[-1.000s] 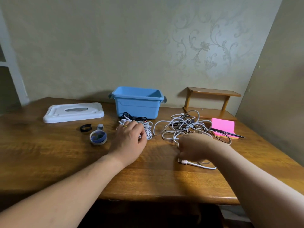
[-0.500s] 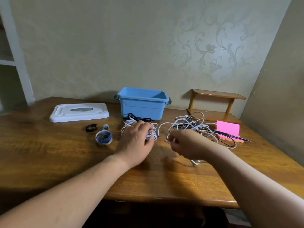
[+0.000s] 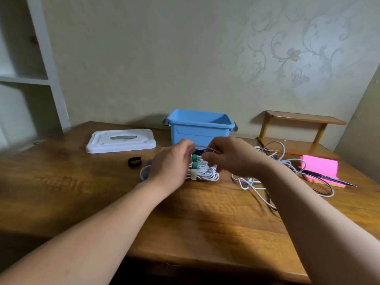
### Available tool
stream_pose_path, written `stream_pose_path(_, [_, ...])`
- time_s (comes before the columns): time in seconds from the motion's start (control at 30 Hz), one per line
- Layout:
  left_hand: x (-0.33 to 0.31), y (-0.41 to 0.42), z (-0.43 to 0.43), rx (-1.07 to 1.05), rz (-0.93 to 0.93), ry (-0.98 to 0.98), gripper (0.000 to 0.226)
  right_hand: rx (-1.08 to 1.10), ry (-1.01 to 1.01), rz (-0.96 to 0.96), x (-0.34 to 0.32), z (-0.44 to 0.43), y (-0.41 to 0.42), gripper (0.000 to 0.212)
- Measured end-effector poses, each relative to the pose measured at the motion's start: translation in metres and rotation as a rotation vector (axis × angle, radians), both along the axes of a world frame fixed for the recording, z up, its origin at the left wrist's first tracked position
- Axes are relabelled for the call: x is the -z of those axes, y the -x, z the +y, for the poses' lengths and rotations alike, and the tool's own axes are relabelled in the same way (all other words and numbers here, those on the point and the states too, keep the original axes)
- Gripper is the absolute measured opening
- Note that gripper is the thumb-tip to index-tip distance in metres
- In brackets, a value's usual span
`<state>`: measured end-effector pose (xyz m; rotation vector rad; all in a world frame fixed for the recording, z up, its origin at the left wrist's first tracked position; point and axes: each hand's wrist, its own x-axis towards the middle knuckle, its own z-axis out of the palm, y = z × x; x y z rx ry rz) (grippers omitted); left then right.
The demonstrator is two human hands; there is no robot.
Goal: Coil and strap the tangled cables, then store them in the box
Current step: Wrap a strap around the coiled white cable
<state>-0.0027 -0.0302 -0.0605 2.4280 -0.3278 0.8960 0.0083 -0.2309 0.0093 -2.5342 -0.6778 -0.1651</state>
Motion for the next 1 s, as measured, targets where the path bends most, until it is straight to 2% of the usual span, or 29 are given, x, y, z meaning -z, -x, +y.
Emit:
stream_pose_path(0.1, [-0.005, -0.012, 0.004, -0.089, 0.088, 0.201, 0.022, 0.063, 0.007, -0.075, 0.004, -0.004, -0.011, 0.007])
stream_pose_path(0.17, [-0.006, -0.017, -0.001, -0.127, 0.097, 0.291, 0.021, 0.170, -0.018, -0.099, 0.010, -0.005, -0.022, 0.010])
stream_pose_path(0.3, [-0.004, -0.025, -0.026, -0.020, 0.111, 0.336, 0.015, 0.347, -0.203, -0.109, 0.021, 0.009, -0.034, 0.020])
stream_pose_path(0.4, [-0.003, -0.036, -0.042, 0.069, 0.125, 0.465, 0.012, 0.371, -0.347, -0.085, 0.029, 0.017, -0.031, 0.034])
stream_pose_path(0.53, [-0.013, -0.046, -0.045, 0.114, 0.193, 0.748, 0.017, 0.239, -0.571, -0.017, 0.036, 0.004, -0.023, 0.025])
stream_pose_path(0.6, [-0.013, -0.050, -0.046, 0.127, 0.202, 0.804, 0.015, 0.169, -0.481, -0.061, 0.036, 0.002, -0.022, 0.020])
stream_pose_path(0.67, [-0.011, -0.050, -0.050, 0.178, 0.210, 0.774, 0.014, 0.156, -0.395, -0.143, 0.039, 0.003, -0.025, 0.014])
stream_pose_path(0.73, [-0.008, -0.045, -0.054, 0.235, 0.227, 0.739, 0.013, 0.187, -0.410, -0.194, 0.041, 0.003, -0.030, 0.004])
stream_pose_path(0.87, [-0.010, -0.032, -0.058, 0.295, 0.282, 0.739, 0.033, 0.251, -0.380, -0.336, 0.041, 0.000, -0.030, 0.008])
stream_pose_path(1.0, [-0.009, -0.029, -0.059, 0.375, 0.293, 0.741, 0.042, 0.193, -0.313, -0.460, 0.041, 0.007, -0.026, 0.008])
